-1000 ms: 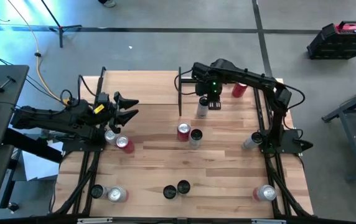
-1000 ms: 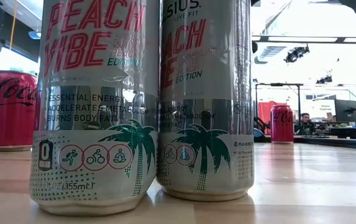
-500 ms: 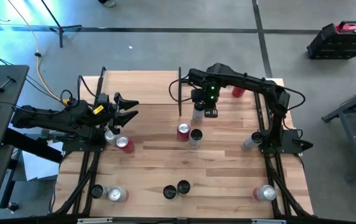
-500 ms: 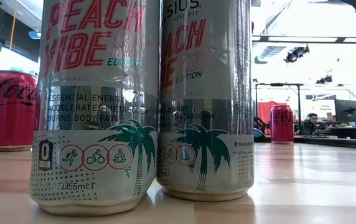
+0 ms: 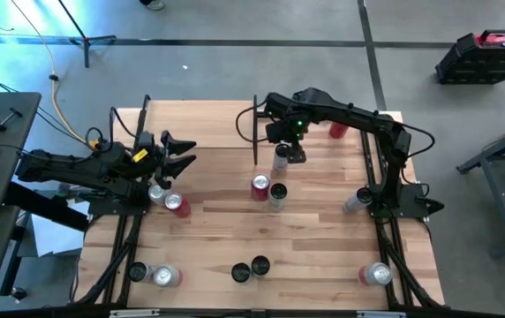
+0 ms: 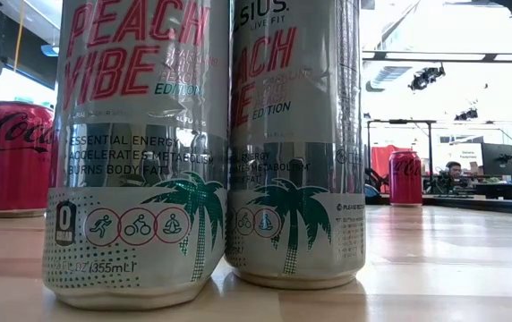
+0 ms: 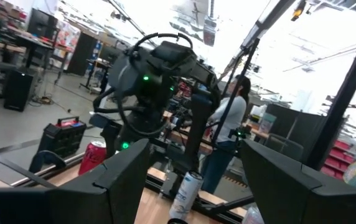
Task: Place canned beverage on shelf
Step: Put the top blue soda can on the shelf
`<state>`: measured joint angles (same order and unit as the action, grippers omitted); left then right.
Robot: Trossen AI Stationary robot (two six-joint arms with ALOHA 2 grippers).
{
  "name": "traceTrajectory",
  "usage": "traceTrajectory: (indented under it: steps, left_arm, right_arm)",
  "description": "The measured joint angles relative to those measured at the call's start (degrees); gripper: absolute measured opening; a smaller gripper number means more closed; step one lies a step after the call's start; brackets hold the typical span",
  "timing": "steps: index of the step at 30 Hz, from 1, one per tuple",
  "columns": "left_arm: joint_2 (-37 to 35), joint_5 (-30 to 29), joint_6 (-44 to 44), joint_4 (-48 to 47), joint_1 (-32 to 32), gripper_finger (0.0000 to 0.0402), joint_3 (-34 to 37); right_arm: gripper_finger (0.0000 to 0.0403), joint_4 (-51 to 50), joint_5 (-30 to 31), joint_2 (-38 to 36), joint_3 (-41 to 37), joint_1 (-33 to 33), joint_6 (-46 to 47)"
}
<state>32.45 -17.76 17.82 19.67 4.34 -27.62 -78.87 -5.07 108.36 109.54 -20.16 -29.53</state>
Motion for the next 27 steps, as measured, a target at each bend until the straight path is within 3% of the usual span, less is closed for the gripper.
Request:
traceTrajectory:
  steps: [6,23,27]
  left_arm:
    - [0.47,-1.58,-0.04,1.49,0.00,0.0243,0.00]
    - [3.91,-3.07,-4.55,6.08,-0.01,0.0243,-0.02]
    - [3.93,-3.06,-6.24,-1.55,0.00,0.0243,-4.16]
  right_arm:
    - [0.0355,1.57,0.54,0.00,-2.22,0.42,0.82]
    - [0.0360,7.85,3.15,0.02,-10.55,-0.09,0.58]
    - [0.0356,9.91,4.00,0.02,-12.39,-0.09,1.08]
